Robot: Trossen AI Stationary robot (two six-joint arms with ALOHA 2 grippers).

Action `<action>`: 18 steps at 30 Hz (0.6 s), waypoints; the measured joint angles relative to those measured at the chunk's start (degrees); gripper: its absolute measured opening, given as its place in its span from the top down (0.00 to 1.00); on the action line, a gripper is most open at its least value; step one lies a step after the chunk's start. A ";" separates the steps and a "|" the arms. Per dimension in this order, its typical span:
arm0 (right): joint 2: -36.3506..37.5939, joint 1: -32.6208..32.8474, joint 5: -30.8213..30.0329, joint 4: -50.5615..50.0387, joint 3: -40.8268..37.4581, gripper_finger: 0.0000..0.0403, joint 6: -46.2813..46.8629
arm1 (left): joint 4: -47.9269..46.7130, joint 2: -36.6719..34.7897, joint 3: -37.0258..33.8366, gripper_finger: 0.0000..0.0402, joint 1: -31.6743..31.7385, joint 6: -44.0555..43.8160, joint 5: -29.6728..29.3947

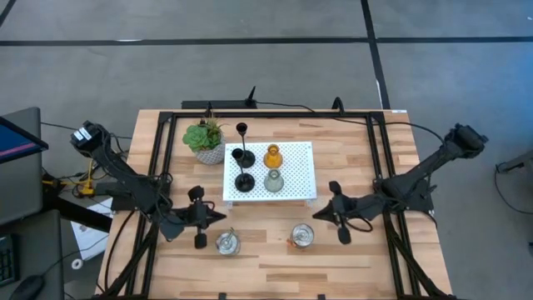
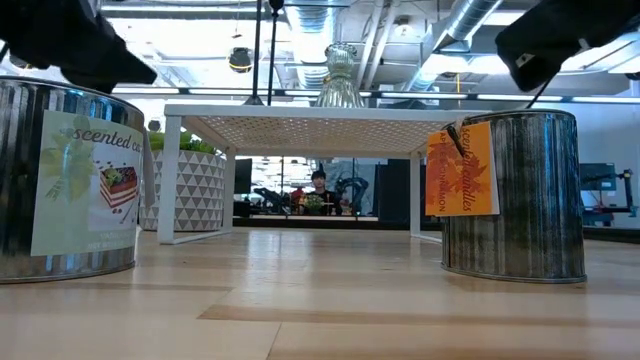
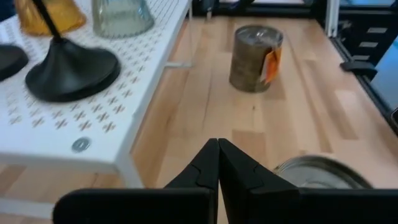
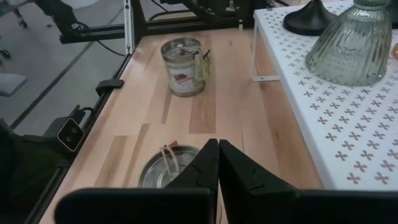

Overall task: Pick & Place candle stick holders
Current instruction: Put the right orange scented candle on the shelf

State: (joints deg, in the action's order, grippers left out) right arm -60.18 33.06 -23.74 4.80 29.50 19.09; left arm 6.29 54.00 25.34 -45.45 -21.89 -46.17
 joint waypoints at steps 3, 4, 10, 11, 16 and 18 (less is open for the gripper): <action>-0.06 1.67 -1.99 -0.01 0.00 1.00 0.04 | 4.33 0.69 0.00 0.99 0.04 3.90 0.89; -0.18 2.17 -2.51 0.02 0.00 1.00 0.33 | 6.41 0.82 0.00 0.99 0.02 5.68 1.83; -0.28 4.86 -3.77 -0.07 0.00 1.00 3.01 | 15.85 2.48 0.07 0.99 0.12 14.15 7.25; -0.28 5.29 -3.80 -0.05 0.00 1.00 3.30 | 16.17 3.03 0.07 0.99 0.21 14.40 7.47; -1.08 7.28 -3.98 -0.19 0.00 1.00 3.50 | 19.83 7.90 0.04 0.99 2.29 14.53 8.98; -1.05 8.45 -5.06 -0.18 -0.01 1.00 3.62 | 24.04 10.13 0.07 0.99 3.79 14.67 11.29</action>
State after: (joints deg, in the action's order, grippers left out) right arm -61.24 41.51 -28.79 4.62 29.49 22.71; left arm 30.33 64.13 25.41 -41.66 -7.22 -34.89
